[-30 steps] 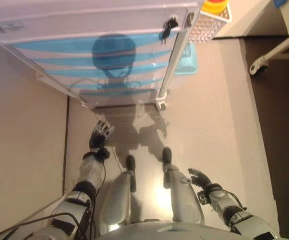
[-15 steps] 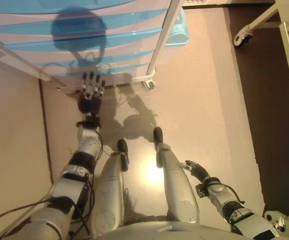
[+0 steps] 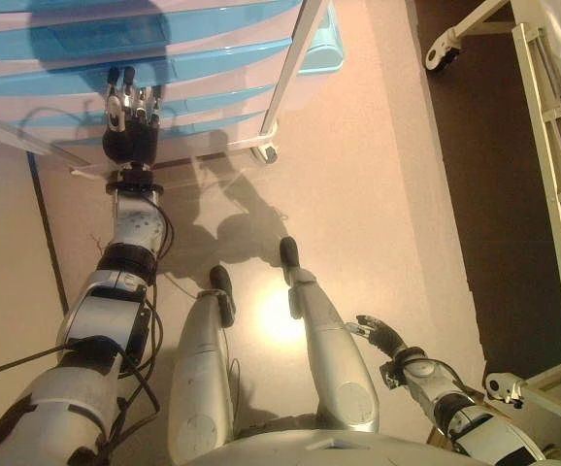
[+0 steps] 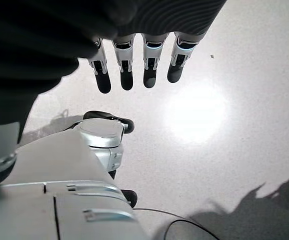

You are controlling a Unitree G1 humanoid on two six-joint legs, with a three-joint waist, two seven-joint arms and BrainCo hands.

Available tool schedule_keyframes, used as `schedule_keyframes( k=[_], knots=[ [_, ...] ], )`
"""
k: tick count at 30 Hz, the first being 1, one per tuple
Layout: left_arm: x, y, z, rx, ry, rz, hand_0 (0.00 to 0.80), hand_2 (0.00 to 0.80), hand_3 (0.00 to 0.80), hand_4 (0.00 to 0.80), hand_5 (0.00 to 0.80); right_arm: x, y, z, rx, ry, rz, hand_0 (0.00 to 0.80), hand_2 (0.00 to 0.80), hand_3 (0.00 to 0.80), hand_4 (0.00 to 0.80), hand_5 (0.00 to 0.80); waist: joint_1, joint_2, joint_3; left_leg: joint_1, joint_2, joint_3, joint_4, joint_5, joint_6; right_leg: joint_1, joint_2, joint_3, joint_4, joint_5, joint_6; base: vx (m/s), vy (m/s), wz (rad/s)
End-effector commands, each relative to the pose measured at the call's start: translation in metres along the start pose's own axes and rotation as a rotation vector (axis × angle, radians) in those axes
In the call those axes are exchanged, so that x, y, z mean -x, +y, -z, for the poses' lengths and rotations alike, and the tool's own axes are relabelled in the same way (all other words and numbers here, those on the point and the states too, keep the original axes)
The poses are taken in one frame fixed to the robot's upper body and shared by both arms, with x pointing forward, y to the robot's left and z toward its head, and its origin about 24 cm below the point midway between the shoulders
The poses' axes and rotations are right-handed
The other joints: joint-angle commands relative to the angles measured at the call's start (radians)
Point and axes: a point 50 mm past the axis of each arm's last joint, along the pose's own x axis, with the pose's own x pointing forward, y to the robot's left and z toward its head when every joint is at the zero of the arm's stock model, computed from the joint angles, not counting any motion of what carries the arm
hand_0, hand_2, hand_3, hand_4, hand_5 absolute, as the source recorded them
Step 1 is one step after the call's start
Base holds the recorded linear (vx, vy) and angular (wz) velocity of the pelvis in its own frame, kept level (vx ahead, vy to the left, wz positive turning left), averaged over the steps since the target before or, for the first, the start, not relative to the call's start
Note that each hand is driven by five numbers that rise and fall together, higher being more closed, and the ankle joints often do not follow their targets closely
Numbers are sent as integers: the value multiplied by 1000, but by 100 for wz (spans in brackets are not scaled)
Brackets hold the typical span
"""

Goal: Open the drawer and pick up the medicine

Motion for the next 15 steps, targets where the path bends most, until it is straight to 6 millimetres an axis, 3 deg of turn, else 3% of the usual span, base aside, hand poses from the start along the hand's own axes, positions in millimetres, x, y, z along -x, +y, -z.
schedule_keyframes(
  k=[1,6,9,15],
  knots=[
    [-47,-55,-23,87,-112,302,0,0,0,0,0,16,1,37,24,93,-34,0,0,0,0,0,2,27,-30,-19,-46,20,19,-39,16,37,48,-33,-17,-1,-63,21,-48,1],
    [-68,-77,-32,127,-123,362,0,0,0,0,0,13,7,31,19,80,-56,0,0,0,0,0,4,8,-19,-21,-46,18,32,-54,18,49,50,-42,-31,4,-59,2,-56,2],
    [-74,-79,-33,82,-96,320,0,0,0,0,0,11,10,27,10,70,-63,0,0,0,0,0,7,-1,-13,-22,-44,17,41,-59,18,56,51,-48,-37,6,-57,-1,-71,1],
    [-74,-76,-34,161,-70,345,0,0,0,0,0,8,17,24,-24,55,-73,0,0,0,0,0,21,-17,-8,-14,-49,11,48,-78,22,83,54,-57,-52,4,-52,12,-74,3]
  ],
)
